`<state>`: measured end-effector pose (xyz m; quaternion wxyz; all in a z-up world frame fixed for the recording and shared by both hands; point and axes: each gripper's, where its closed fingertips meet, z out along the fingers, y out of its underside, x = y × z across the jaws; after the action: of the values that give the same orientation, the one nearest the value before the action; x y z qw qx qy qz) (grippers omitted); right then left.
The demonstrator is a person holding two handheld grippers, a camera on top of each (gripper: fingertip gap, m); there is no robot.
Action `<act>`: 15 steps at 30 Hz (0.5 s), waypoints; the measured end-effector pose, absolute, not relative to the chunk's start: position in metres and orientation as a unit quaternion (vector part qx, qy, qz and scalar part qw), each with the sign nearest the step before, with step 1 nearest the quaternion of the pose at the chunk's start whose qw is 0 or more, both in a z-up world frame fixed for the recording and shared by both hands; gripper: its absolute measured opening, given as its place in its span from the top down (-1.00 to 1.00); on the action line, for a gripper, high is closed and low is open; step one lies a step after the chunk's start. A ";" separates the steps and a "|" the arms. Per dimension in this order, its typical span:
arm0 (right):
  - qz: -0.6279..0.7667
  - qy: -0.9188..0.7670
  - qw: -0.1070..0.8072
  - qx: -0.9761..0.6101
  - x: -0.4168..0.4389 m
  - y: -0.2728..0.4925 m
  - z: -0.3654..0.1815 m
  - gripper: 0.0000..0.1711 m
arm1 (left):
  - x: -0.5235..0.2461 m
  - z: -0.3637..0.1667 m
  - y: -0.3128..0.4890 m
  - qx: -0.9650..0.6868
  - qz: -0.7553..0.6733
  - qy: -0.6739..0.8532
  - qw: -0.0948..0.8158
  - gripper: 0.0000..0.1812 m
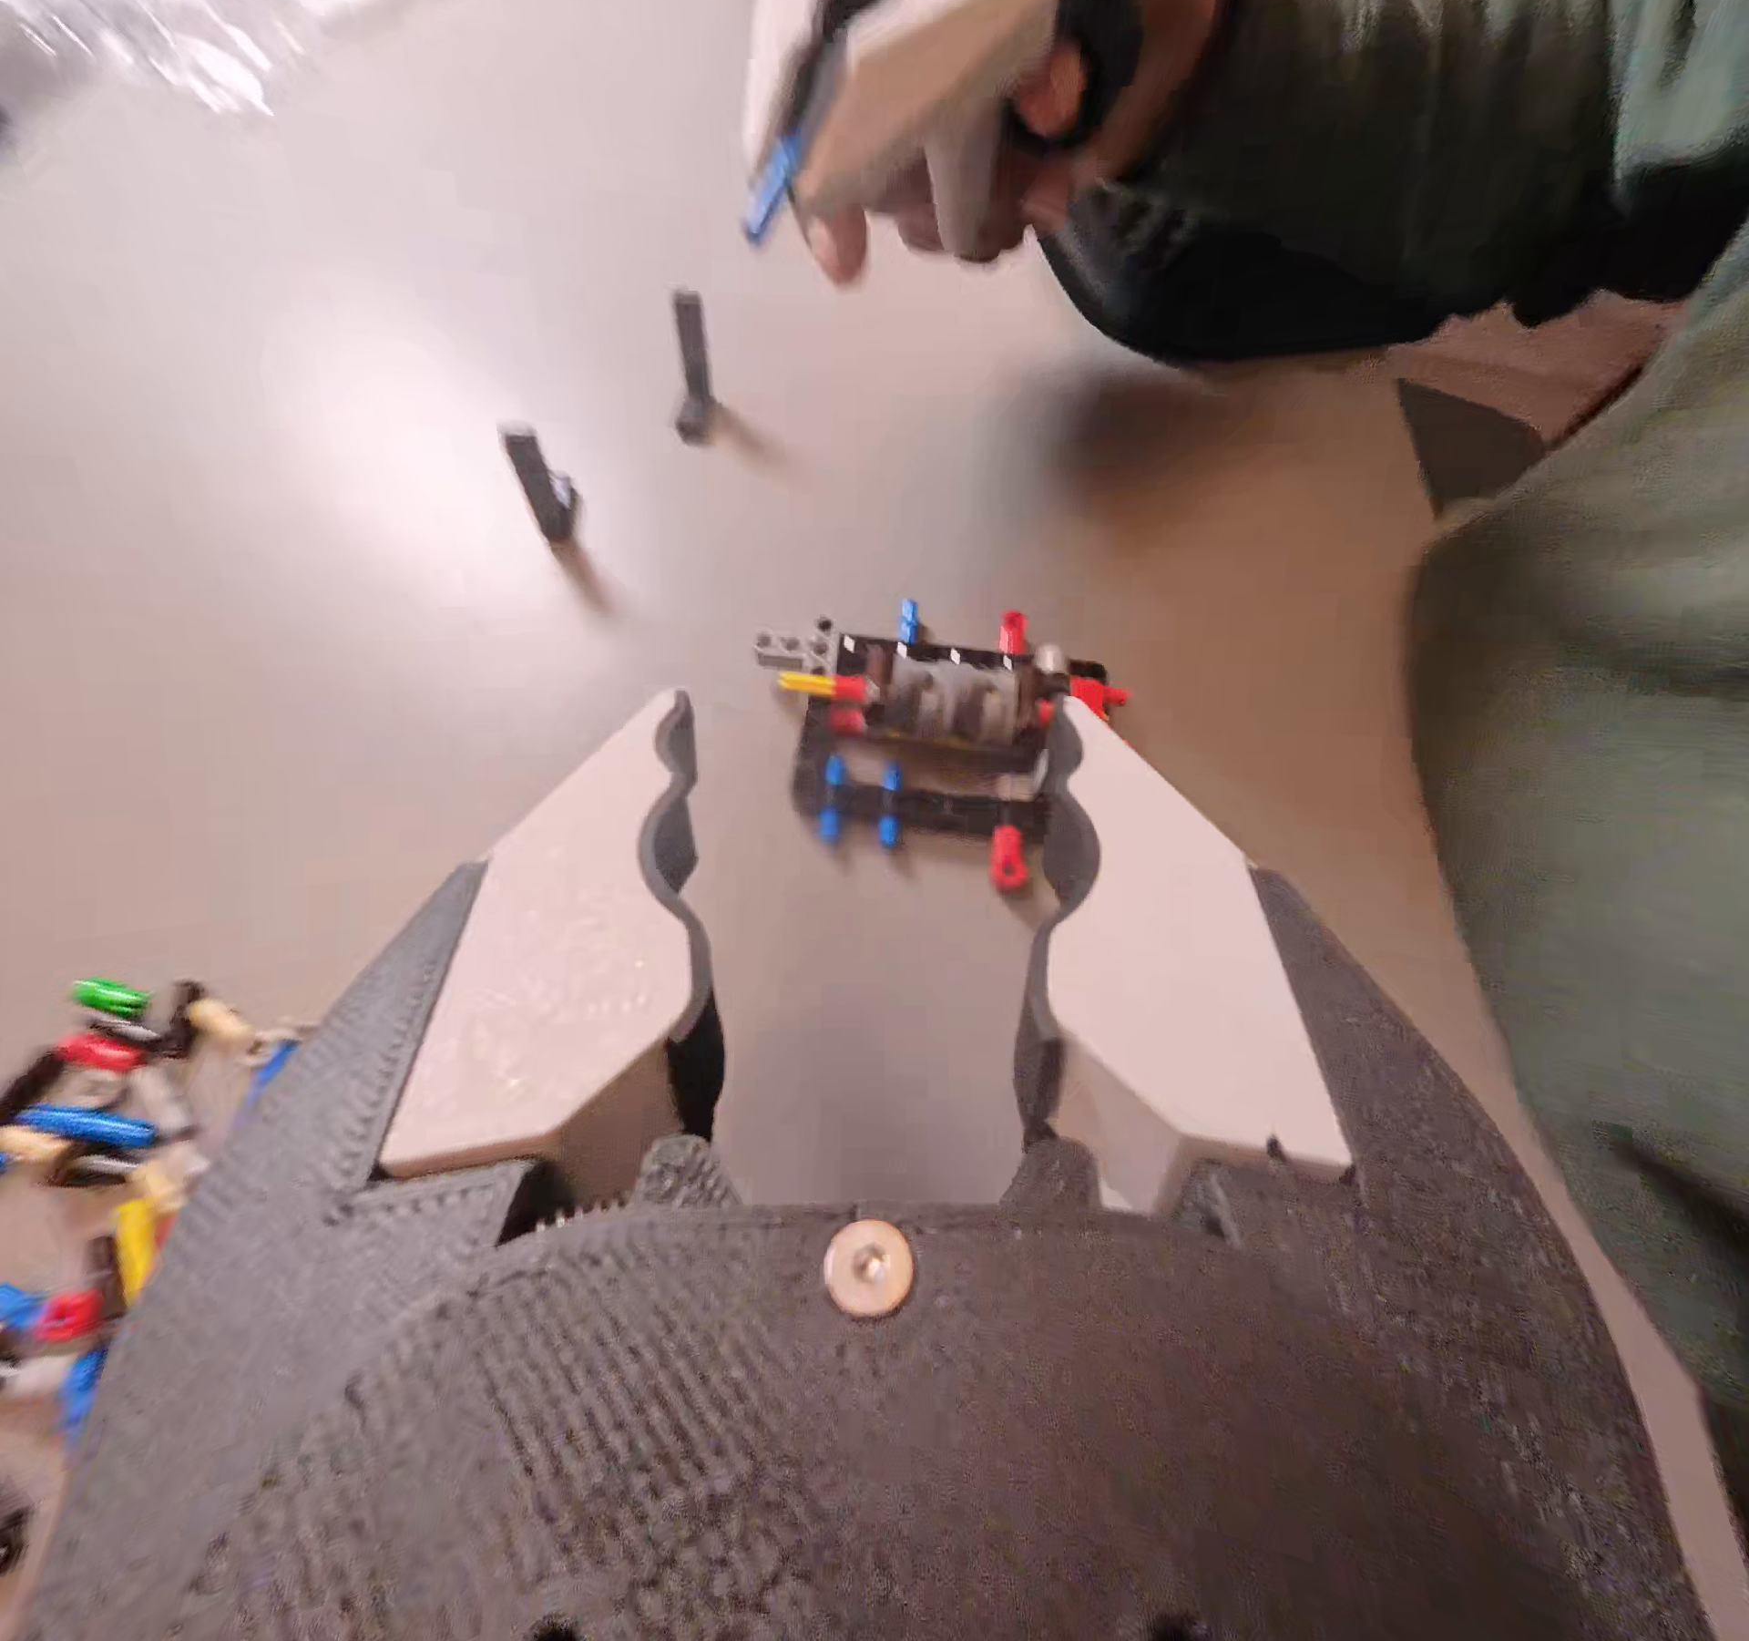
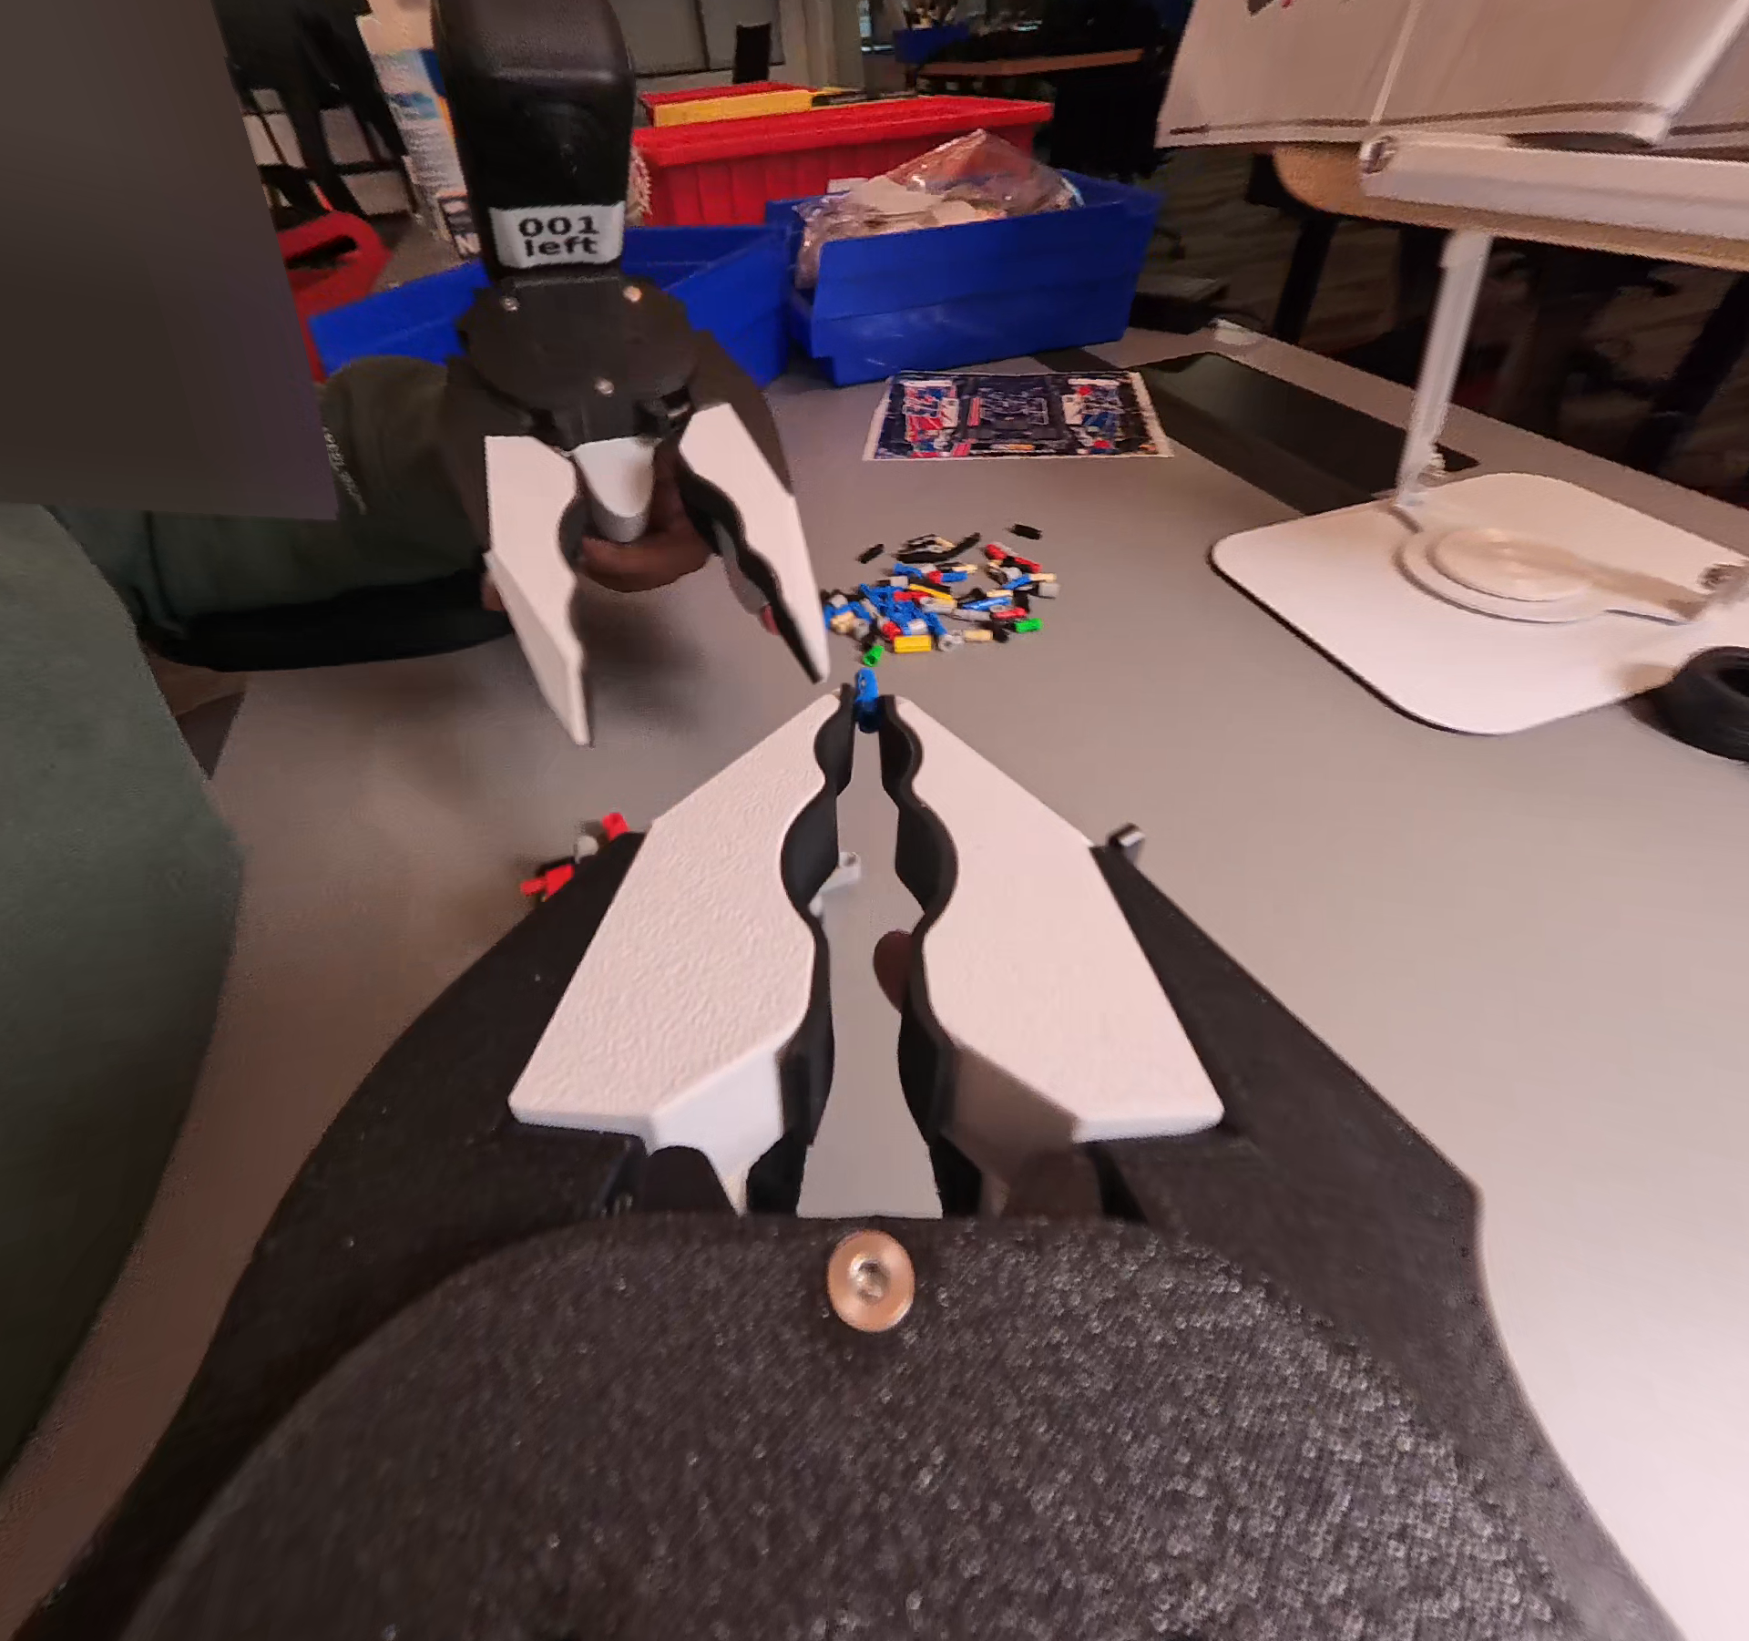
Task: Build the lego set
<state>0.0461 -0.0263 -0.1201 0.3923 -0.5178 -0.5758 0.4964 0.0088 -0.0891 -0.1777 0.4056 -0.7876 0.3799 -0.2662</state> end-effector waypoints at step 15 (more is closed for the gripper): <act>0.492 -0.596 0.337 -0.538 0.075 -0.026 -0.159 0.96 | 0.039 -0.235 -0.102 -0.792 -0.201 0.476 0.324 -0.04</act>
<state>0.0749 -0.0257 -0.1586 0.3370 -0.5378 -0.5962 0.4917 0.0386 -0.1022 -0.2348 0.3243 -0.7922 0.4764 -0.2008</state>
